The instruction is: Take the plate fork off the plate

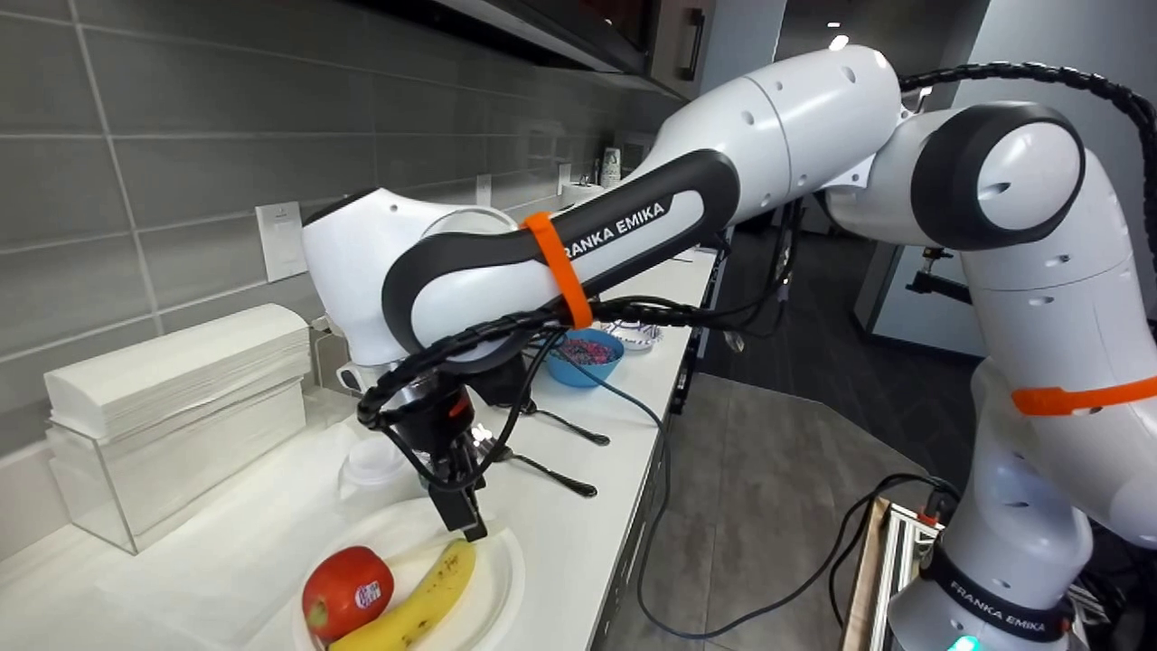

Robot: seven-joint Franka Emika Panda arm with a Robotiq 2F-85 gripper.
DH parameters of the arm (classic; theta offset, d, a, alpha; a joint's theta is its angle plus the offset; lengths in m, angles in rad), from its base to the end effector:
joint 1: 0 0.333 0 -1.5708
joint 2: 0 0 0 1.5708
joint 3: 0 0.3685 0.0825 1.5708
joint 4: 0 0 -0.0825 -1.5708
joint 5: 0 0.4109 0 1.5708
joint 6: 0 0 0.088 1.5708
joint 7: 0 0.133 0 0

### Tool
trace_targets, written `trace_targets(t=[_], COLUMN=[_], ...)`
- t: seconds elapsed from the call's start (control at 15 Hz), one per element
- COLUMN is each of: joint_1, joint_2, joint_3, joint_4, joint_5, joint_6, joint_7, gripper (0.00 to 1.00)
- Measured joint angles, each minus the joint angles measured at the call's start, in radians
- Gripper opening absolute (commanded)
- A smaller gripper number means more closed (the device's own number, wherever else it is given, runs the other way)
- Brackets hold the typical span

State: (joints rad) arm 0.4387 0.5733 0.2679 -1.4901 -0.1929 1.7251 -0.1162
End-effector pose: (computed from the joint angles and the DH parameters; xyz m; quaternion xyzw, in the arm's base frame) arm 0.5727 0.4206 0.3319 0.8964 0.4139 -0.1455 0.0624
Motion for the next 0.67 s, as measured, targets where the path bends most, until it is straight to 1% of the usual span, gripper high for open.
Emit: trace_targets(t=[0.07,0.2,0.27,0.4,0.67], joint_1=[0.000,0.000,0.000,0.000,0.007], joint_2=[0.002,0.009,0.015,0.031,0.070], joint_3=[-0.004,-0.012,-0.015,-0.019,-0.019], joint_4=[-0.001,-0.002,-0.002,0.000,0.020], joint_5=[-0.009,-0.025,-0.033,-0.039,-0.045], joint_6=[0.017,0.053,0.072,0.110,0.153], joint_7=[0.009,0.021,0.024,0.025,0.025], gripper=[0.50,0.44,0.48,0.50,0.51])
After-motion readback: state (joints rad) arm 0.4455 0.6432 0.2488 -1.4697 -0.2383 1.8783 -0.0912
